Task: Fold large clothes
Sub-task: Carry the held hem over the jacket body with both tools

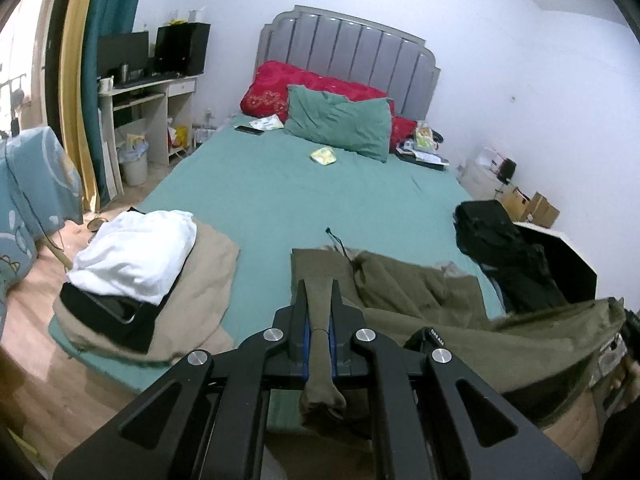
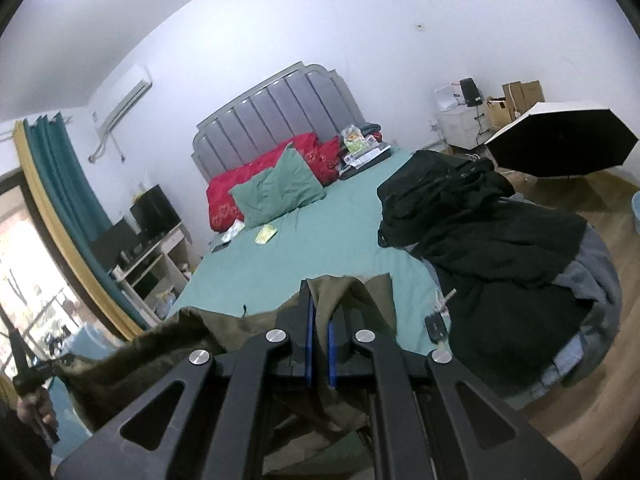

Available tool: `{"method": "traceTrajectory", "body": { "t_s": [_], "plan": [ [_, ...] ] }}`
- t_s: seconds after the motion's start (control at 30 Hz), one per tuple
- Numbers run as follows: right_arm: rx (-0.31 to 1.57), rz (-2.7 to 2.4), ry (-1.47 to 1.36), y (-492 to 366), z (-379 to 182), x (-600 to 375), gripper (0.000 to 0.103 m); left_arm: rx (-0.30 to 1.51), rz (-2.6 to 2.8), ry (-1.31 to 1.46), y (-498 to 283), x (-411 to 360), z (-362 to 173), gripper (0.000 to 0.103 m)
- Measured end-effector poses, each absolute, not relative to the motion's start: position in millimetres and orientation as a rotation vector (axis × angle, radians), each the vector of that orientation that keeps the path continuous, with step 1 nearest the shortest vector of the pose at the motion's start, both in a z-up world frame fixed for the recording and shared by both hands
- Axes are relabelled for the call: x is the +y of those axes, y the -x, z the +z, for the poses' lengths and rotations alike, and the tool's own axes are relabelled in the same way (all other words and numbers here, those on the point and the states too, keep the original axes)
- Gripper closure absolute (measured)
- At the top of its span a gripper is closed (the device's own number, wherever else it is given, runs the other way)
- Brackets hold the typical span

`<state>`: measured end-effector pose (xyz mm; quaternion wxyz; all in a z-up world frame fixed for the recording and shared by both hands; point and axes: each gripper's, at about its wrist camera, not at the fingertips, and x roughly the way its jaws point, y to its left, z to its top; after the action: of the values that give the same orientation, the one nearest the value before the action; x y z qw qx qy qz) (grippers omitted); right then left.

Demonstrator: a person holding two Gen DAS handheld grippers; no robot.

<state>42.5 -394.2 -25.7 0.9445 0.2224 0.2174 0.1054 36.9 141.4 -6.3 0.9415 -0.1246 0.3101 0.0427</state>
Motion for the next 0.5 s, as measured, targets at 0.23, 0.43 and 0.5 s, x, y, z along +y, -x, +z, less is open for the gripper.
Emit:
{"method": "traceTrajectory", "body": {
  "t_s": [0.23,0.43,0.5],
  "plan": [
    [0.456,0.206,-0.520,-118.5,-41.9,-396.1,0.098,0.645,0.108,0.278,-113.1,148.8,-24.6,0.096],
    [0.494,0.182,-0.509,-184.3,-58.3,-385.5,0.098,0.705,0.122,0.308,-188.8,158.8,-57.3,0.096],
    [0.516,0.170,-0.489,-211.1,-68.0,-379.8,0.097,0.728,0.130,0.306,-213.8,161.8,-71.1,0.096]
  ]
}}
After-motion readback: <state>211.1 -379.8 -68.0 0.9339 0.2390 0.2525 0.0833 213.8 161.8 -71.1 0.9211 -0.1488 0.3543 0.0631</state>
